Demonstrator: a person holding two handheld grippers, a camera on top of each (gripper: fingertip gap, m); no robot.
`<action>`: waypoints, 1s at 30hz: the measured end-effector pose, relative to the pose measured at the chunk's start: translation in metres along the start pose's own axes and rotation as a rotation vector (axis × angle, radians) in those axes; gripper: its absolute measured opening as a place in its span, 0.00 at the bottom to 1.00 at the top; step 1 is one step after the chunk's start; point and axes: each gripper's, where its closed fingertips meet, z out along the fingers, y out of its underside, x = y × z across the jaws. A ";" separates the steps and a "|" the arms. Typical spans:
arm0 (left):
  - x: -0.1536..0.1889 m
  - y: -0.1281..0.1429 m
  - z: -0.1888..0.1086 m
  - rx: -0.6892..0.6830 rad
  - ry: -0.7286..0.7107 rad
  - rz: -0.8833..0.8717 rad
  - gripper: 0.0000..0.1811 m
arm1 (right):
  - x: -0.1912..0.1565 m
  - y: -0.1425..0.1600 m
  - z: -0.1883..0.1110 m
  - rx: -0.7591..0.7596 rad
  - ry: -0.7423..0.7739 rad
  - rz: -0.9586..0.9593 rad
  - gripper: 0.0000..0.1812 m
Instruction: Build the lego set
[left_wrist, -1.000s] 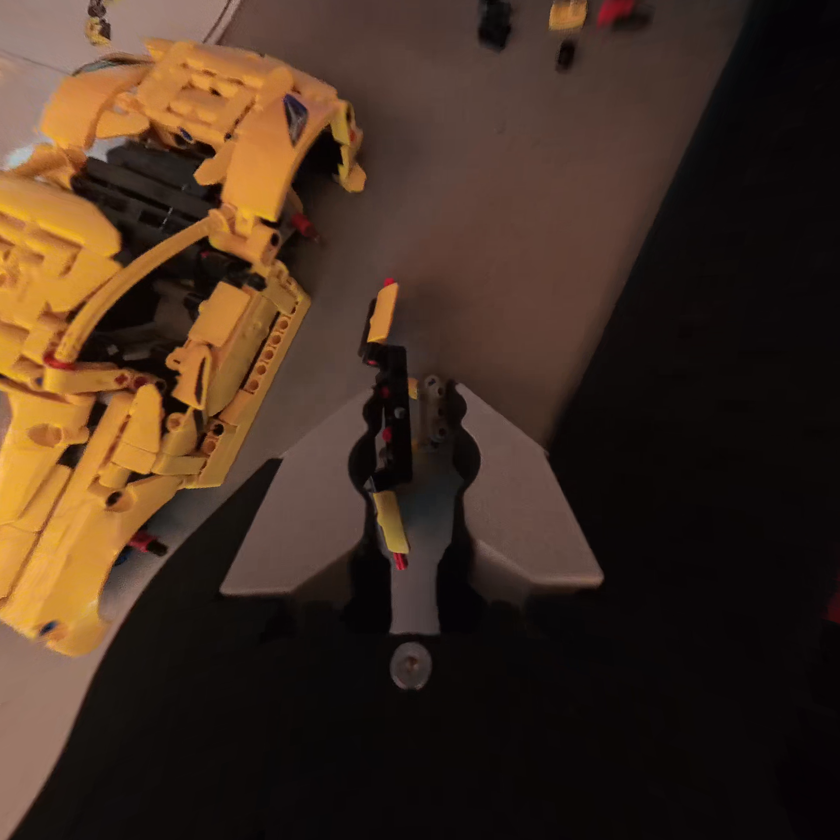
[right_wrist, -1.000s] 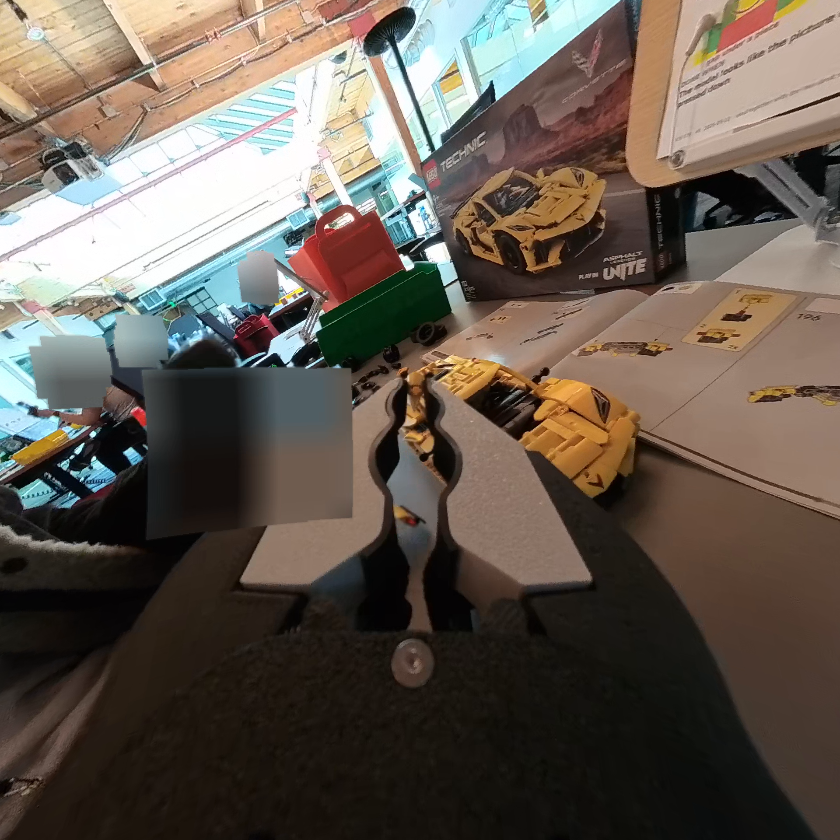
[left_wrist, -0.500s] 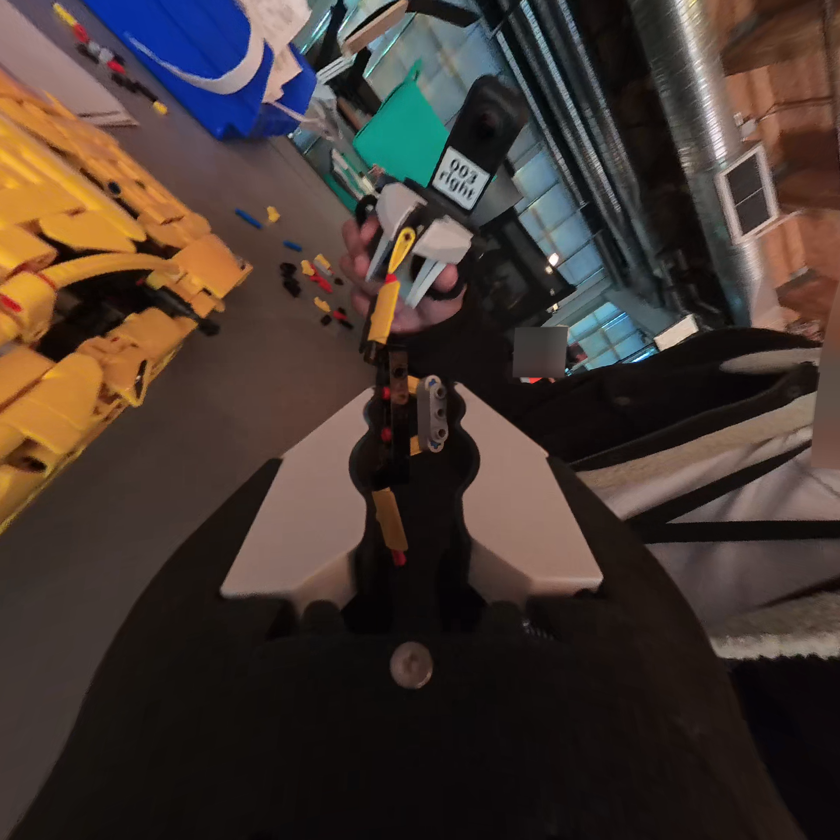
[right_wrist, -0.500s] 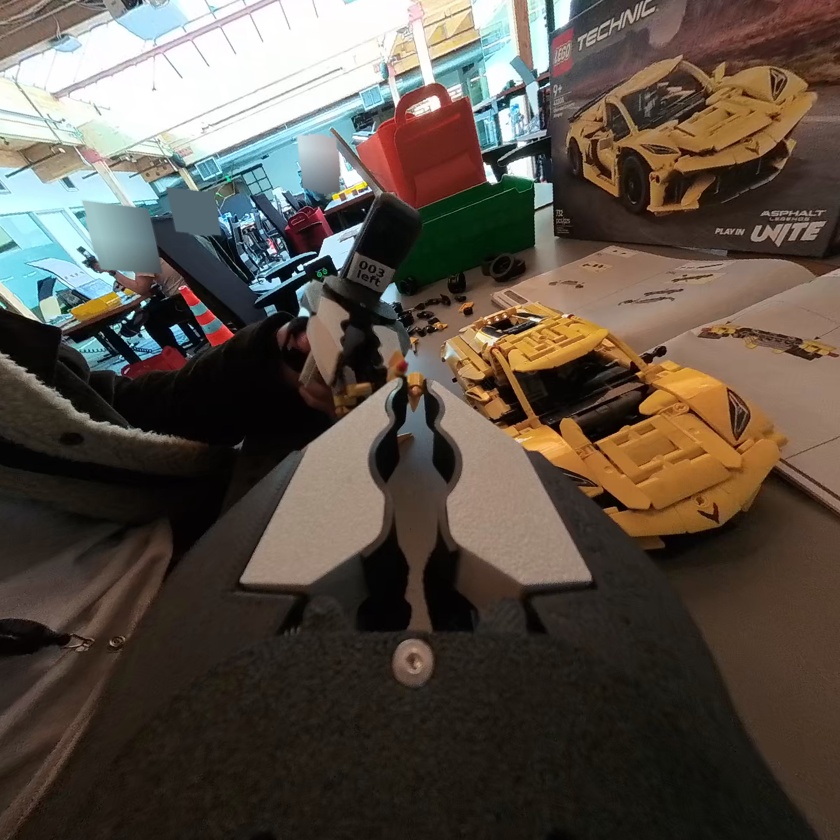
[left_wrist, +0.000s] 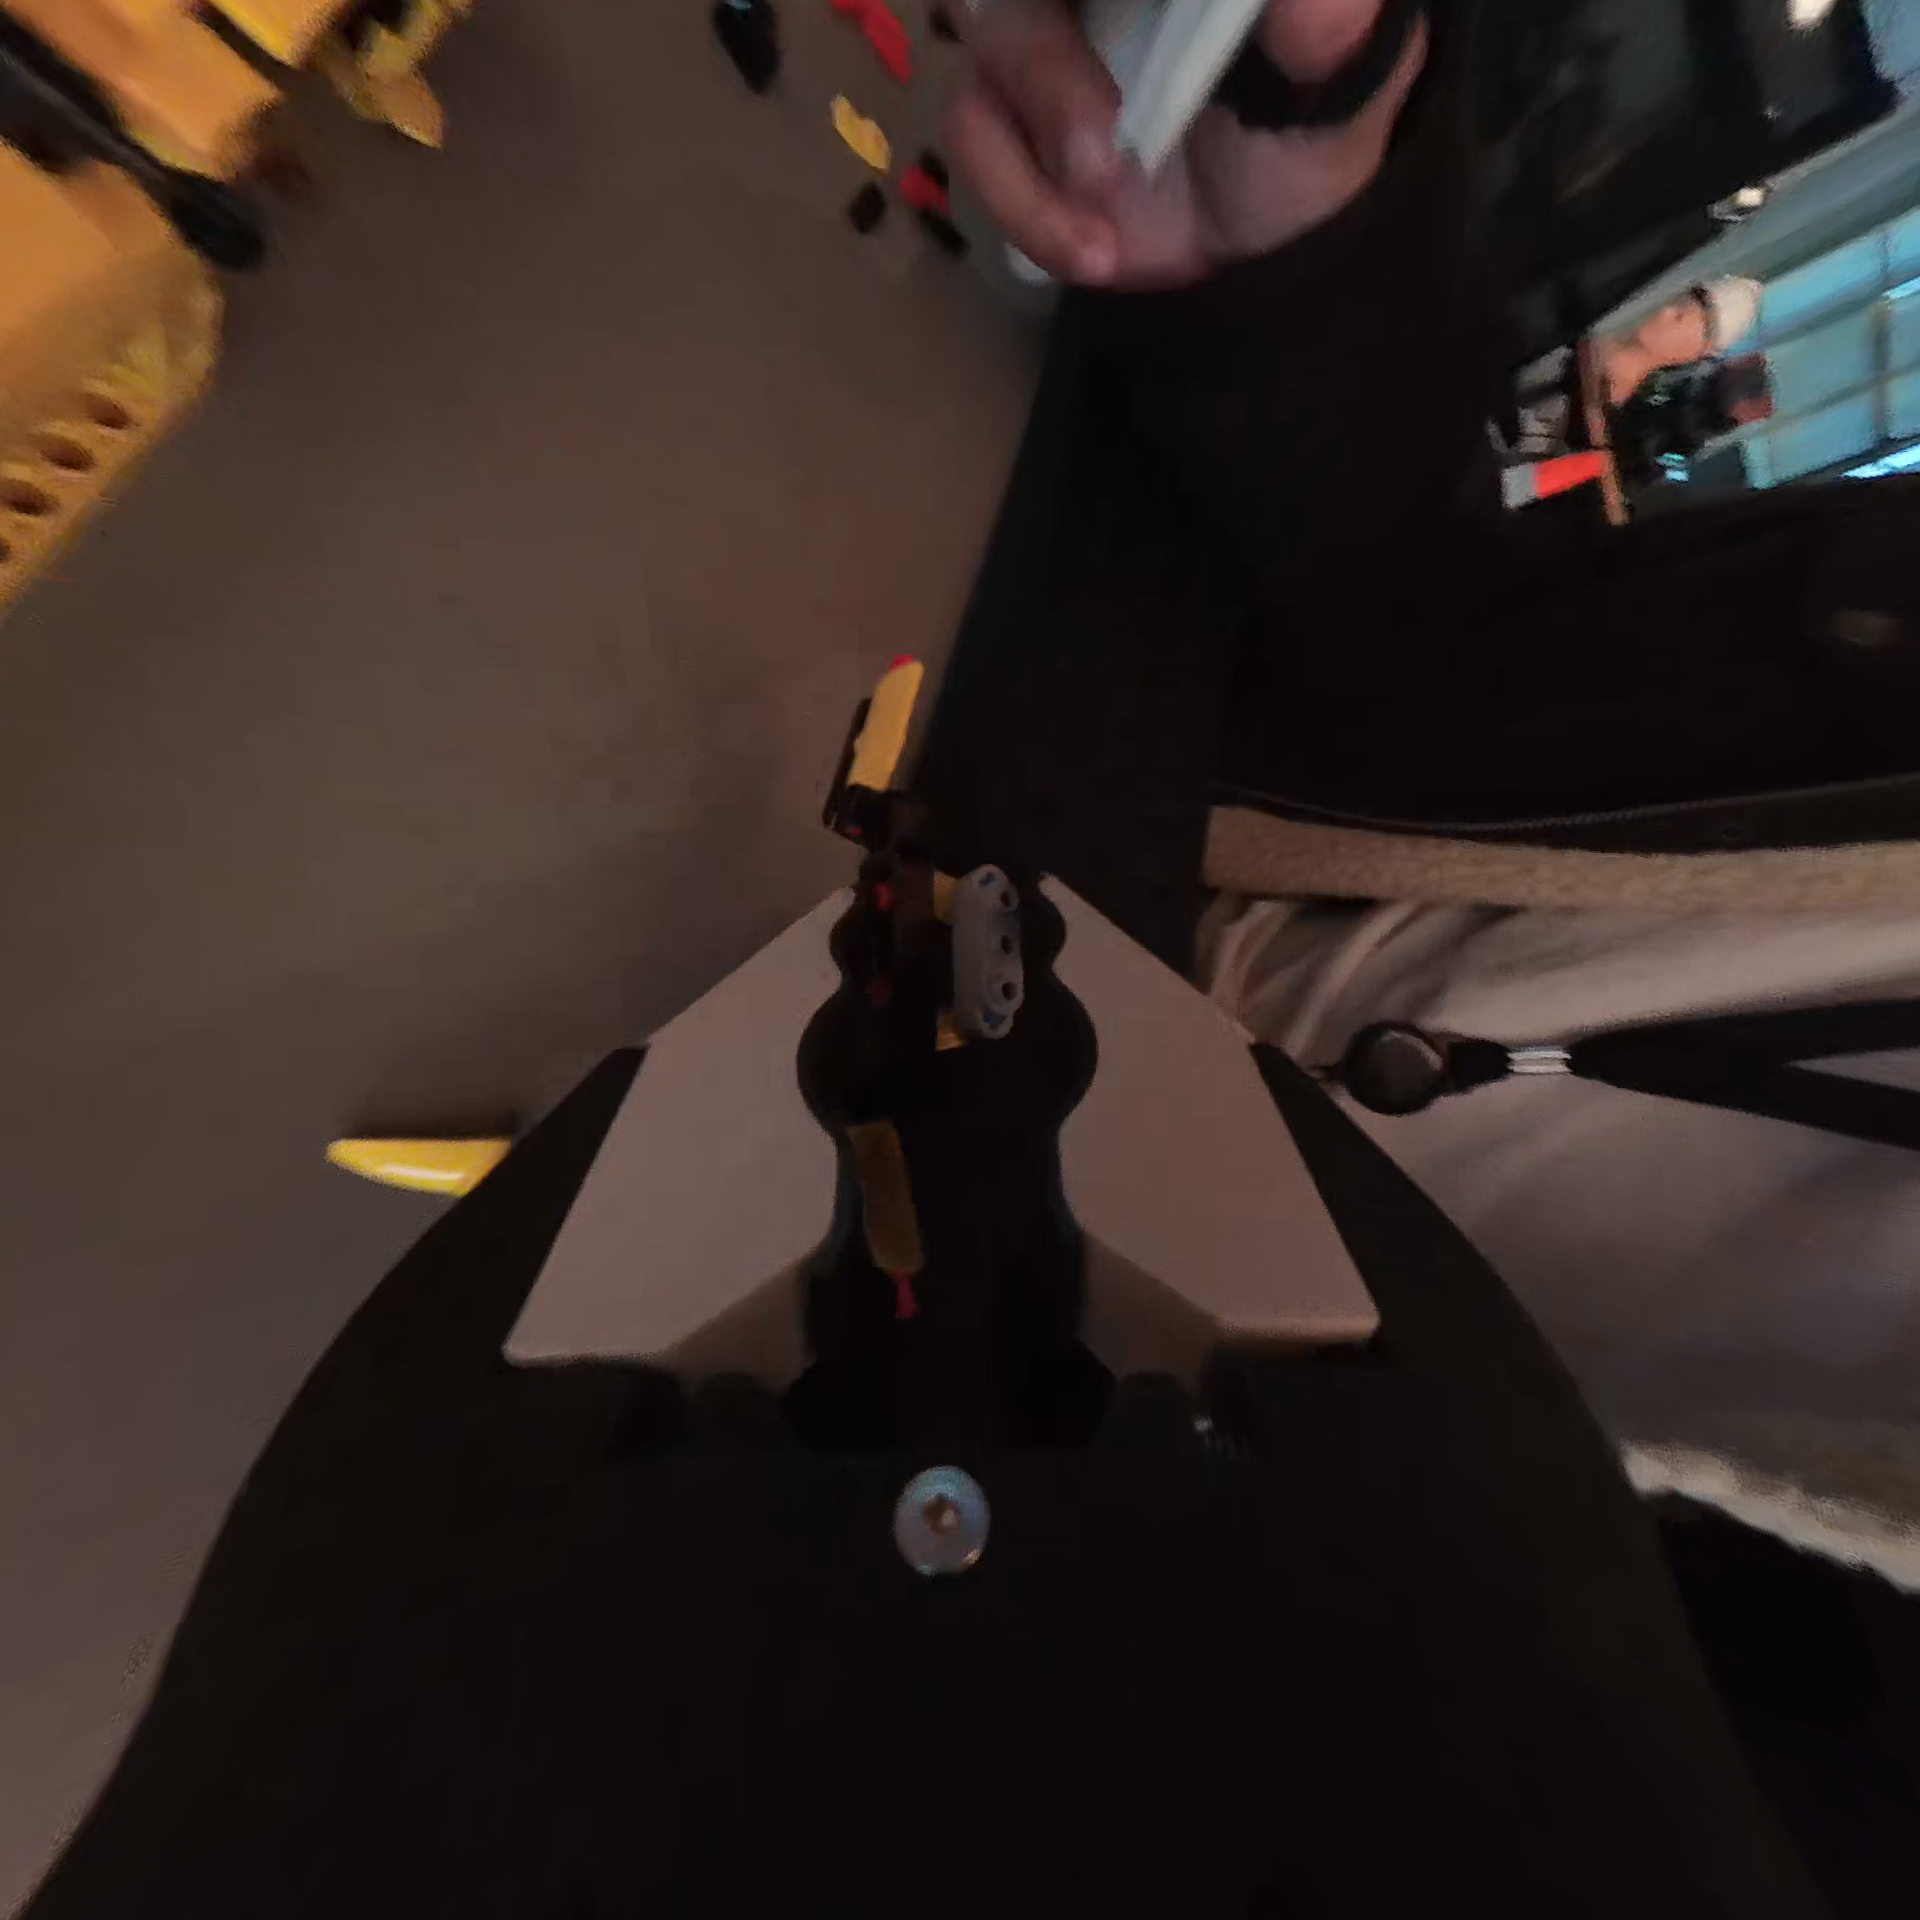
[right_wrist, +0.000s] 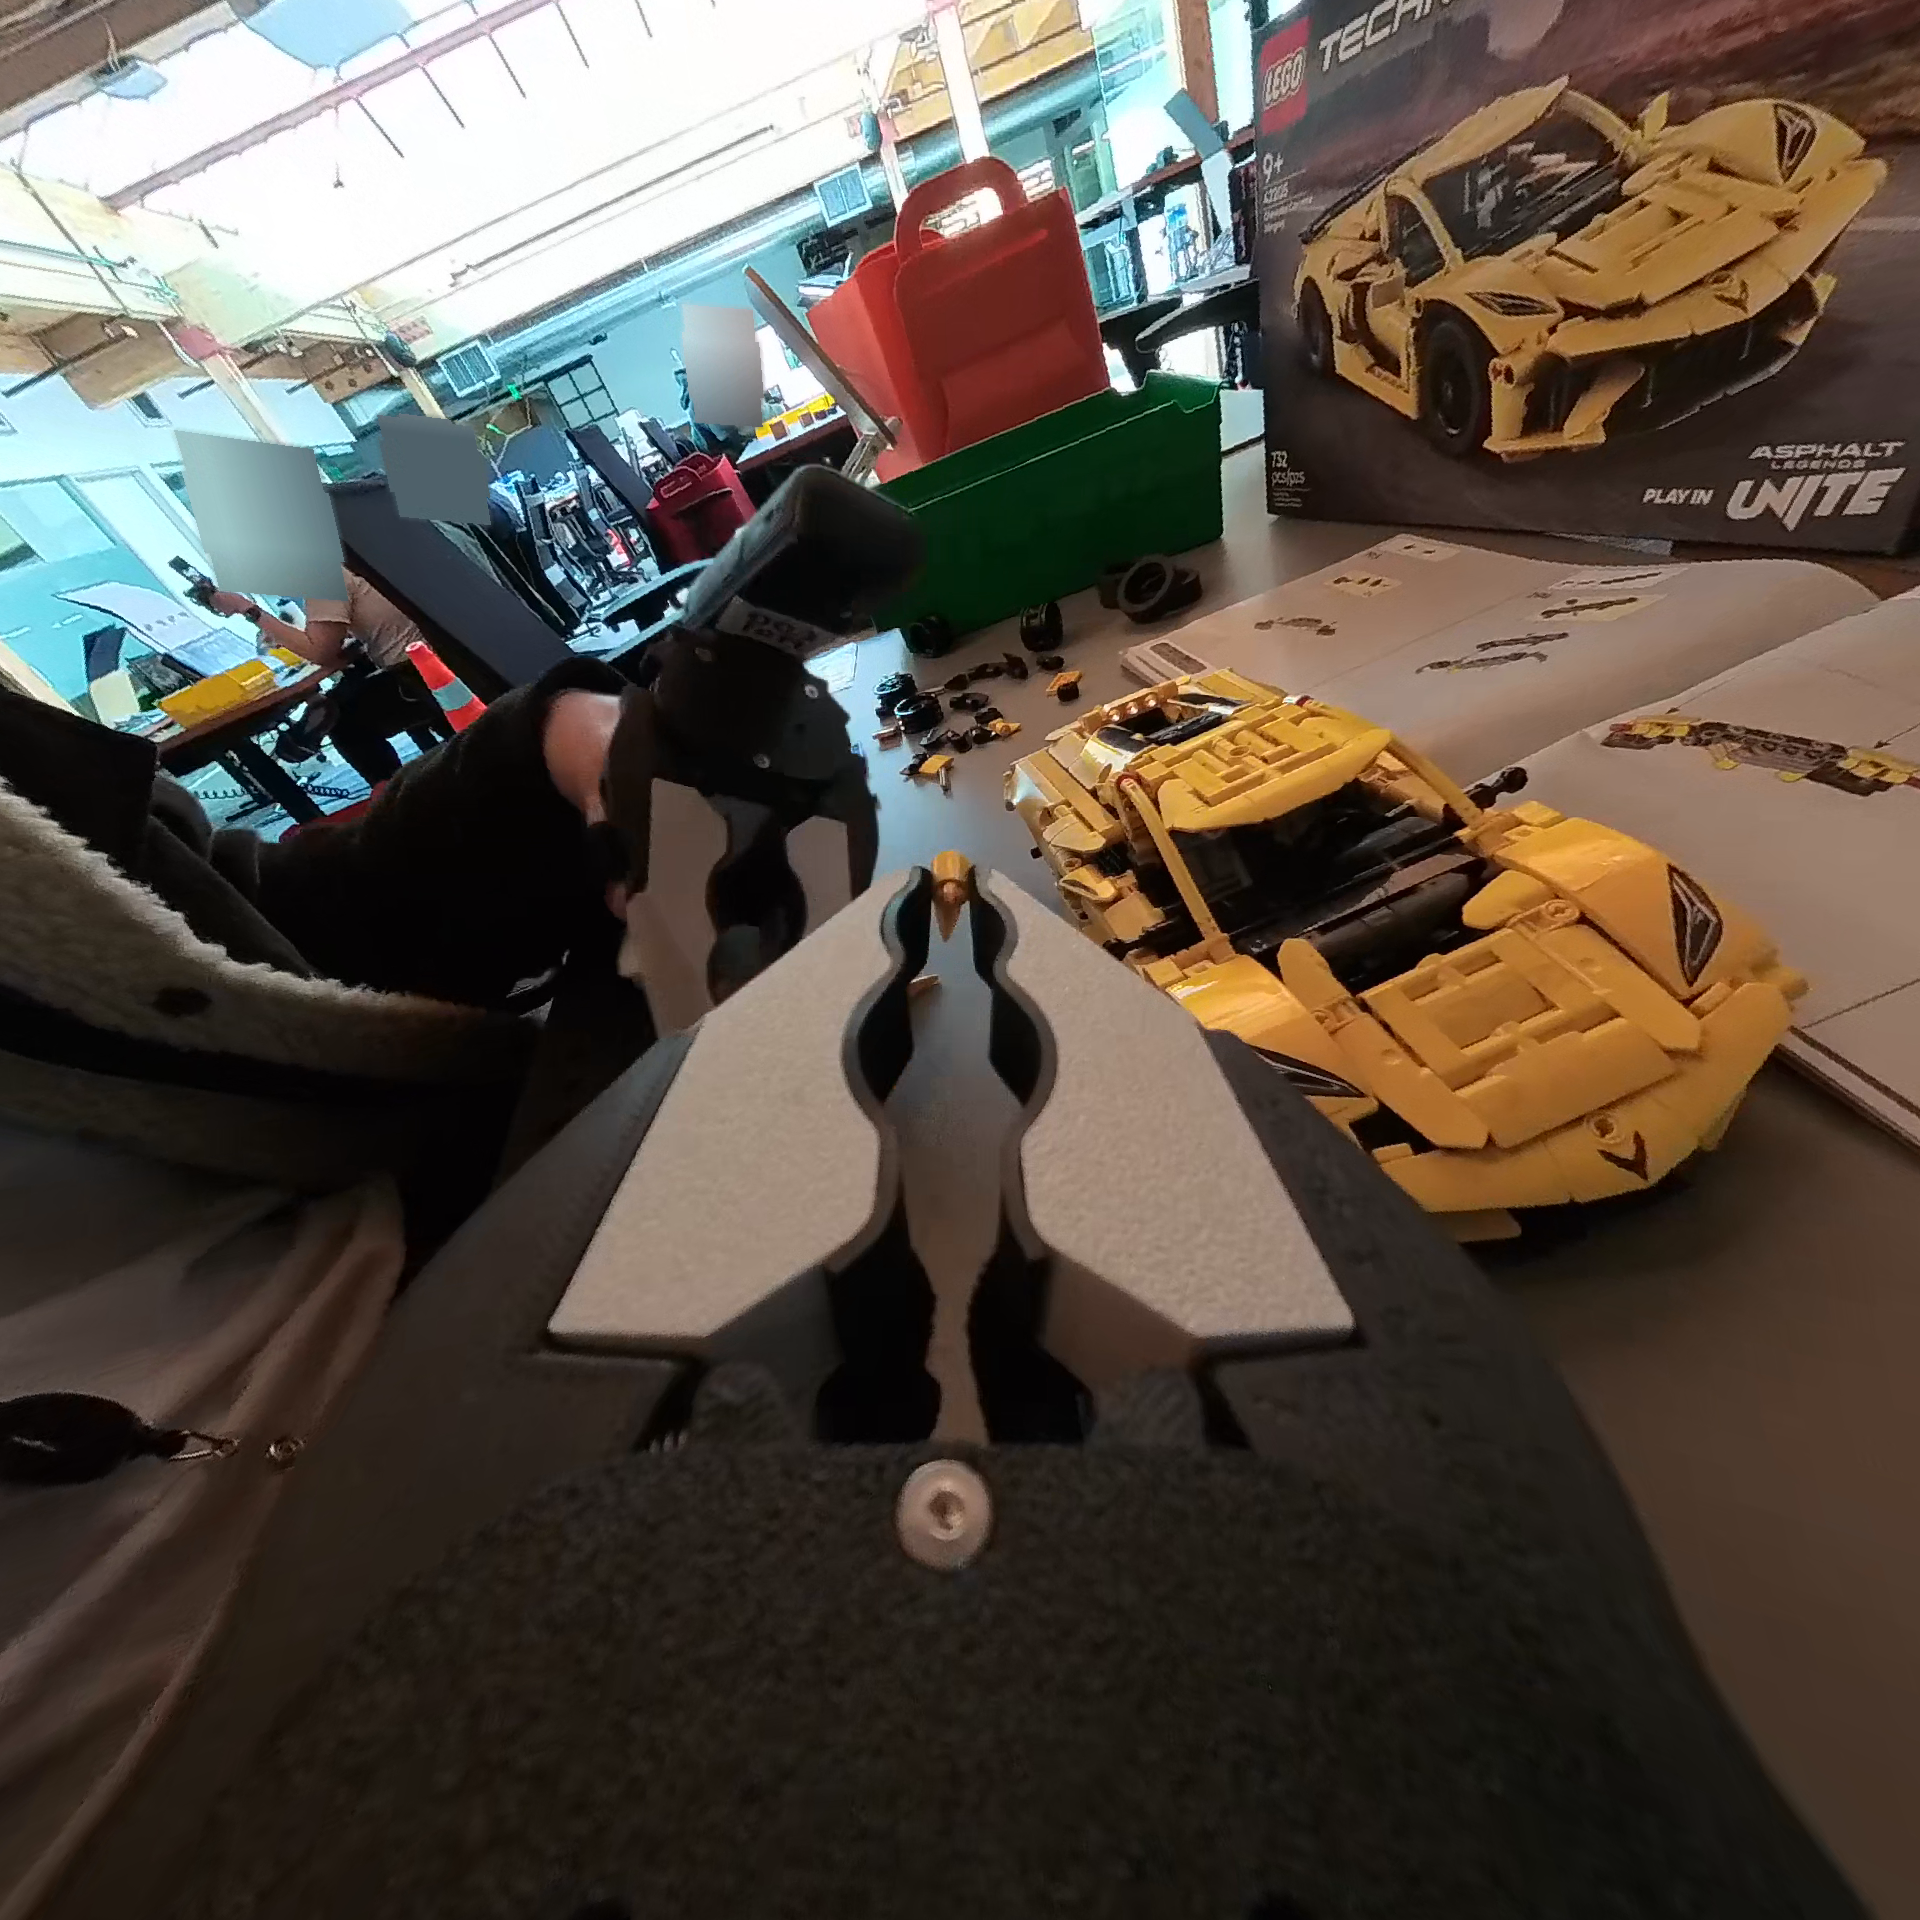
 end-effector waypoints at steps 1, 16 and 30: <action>0.001 0.002 0.001 -0.011 0.027 -0.010 0.15 | 0.000 0.000 0.000 -0.003 -0.001 -0.001 0.03; -0.008 0.008 0.000 -0.076 -0.041 0.105 0.22 | 0.000 0.002 0.001 -0.007 -0.003 0.009 0.03; -0.016 -0.002 0.017 -0.241 -0.283 0.620 0.22 | 0.000 0.002 0.000 -0.007 -0.004 0.014 0.03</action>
